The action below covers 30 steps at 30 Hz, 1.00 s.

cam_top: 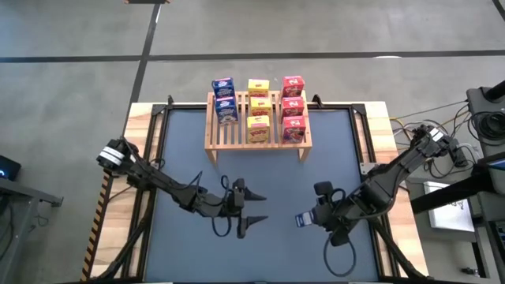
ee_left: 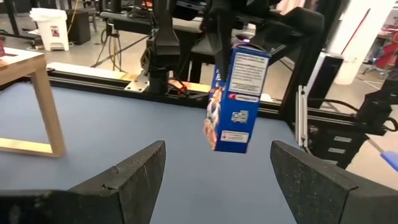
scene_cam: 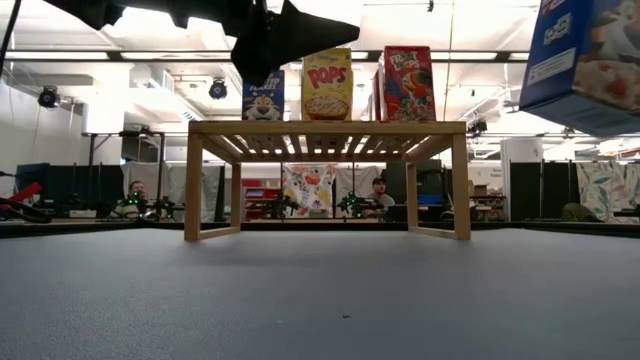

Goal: Stack cereal on shelf
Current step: Put the blue cereal box on the shelf aligned with the other blue cereal boxes

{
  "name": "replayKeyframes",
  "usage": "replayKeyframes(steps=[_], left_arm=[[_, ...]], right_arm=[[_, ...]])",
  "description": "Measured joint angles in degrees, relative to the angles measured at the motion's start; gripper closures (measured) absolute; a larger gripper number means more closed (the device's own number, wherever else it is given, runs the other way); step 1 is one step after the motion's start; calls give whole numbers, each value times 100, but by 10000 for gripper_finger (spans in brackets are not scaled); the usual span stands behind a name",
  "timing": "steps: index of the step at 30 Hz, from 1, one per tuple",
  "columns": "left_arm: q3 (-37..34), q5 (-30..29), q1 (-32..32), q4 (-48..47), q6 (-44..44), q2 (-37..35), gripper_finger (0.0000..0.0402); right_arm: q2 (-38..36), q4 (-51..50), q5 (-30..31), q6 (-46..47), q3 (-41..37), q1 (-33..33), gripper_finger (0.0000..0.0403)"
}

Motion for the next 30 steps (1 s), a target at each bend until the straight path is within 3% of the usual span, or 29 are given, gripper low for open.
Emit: replayKeyframes(steps=[9, 21, 30], left_arm=[[105, 104, 10, -11, -71, 0, 122], [576, 129, 20, -52, -222, 462, 39], [1249, 373, 21, -872, -206, 752, 24]], right_arm=[[0, 11, 2, -107, 0, -103, 252], [0, 52, 4, -200, 0, -105, 252], [0, 135, 8, -200, 0, -105, 252]])
